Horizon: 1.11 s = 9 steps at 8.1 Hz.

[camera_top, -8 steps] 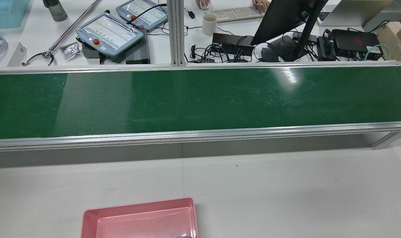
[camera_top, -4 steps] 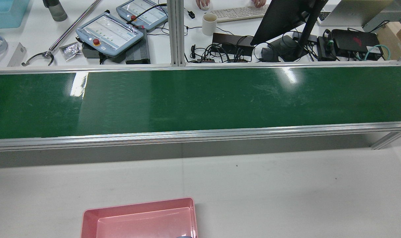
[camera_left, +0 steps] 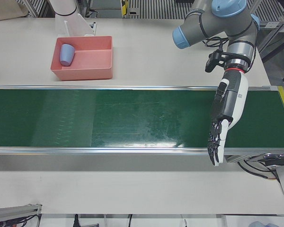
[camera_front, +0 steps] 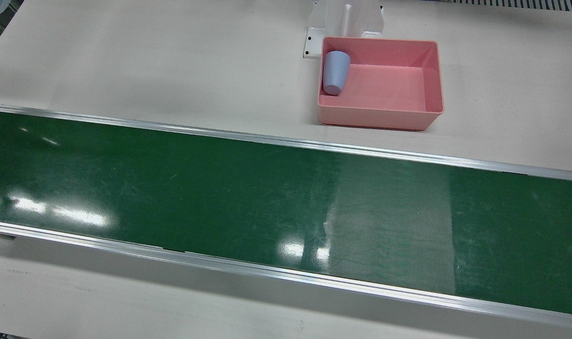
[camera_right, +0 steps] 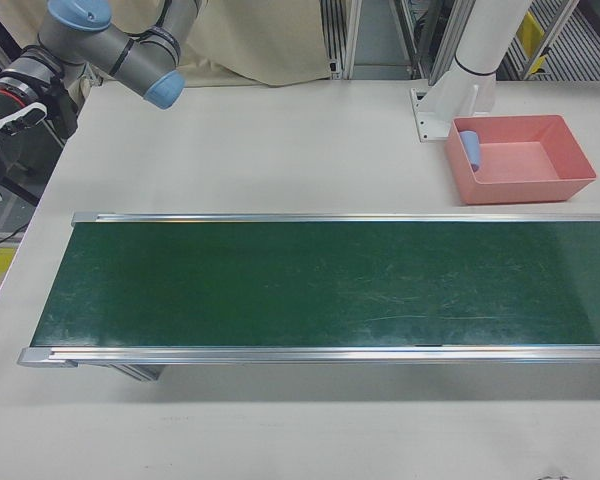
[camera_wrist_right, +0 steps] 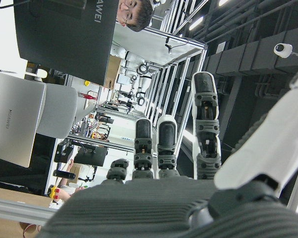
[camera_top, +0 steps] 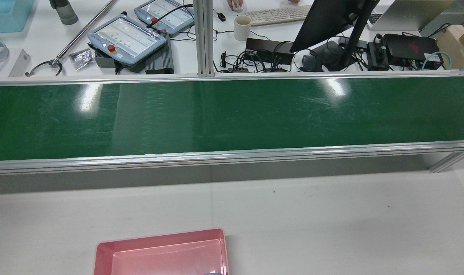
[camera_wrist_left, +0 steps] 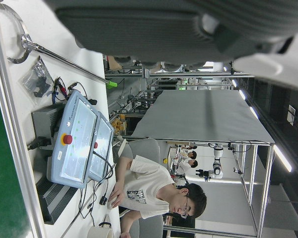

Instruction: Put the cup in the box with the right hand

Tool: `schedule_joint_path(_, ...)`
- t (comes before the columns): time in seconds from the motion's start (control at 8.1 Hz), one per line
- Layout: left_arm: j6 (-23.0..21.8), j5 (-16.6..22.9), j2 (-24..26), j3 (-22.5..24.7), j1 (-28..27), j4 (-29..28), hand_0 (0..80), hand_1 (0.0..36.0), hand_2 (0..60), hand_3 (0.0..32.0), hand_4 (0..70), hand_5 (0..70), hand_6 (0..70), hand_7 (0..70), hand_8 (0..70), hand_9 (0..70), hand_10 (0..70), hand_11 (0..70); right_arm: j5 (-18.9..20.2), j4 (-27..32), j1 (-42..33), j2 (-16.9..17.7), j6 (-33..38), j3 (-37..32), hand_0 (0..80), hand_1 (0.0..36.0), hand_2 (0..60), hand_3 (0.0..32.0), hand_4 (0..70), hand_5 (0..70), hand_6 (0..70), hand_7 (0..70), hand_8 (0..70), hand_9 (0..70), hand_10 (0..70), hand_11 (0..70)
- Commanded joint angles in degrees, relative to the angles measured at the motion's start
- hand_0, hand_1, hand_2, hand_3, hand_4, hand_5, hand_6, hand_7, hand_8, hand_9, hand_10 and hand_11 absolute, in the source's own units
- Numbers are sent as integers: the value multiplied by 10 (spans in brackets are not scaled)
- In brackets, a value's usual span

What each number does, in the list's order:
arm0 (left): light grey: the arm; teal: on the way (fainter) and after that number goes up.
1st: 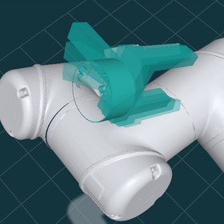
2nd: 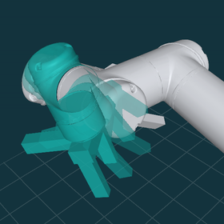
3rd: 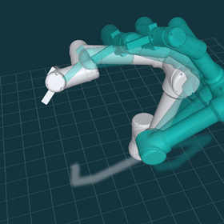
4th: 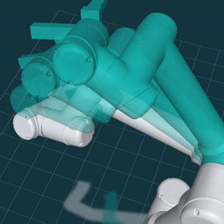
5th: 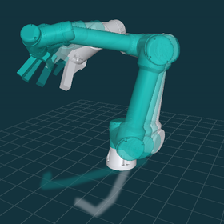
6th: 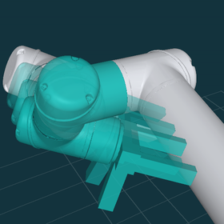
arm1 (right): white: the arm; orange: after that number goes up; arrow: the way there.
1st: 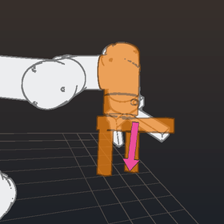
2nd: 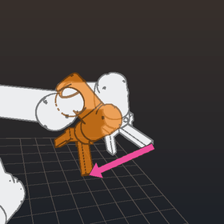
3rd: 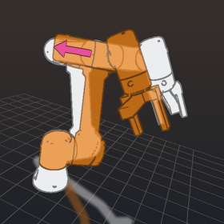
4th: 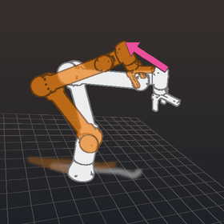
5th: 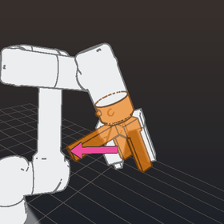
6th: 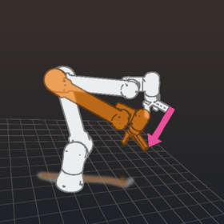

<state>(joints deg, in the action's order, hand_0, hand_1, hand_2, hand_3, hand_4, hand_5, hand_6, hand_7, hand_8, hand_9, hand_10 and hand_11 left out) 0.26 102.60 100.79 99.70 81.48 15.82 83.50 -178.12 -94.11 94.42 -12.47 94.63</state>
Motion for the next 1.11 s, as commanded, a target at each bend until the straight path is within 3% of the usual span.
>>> schedule_joint_path(0.0,0,0,0,1,0,0,0,0,0,0,0,0,0,0,0,0,0,0,0,0,-7,1,0,2,397,0,11,0,606,12,135,607,162,287,53,70)
schedule_joint_path(0.99,0,1,0,1,0,0,0,0,0,0,0,0,0,0,0,0,0,0,0,-1,-13,0,0,4,399,0,17,0,639,11,137,618,165,293,55,72)
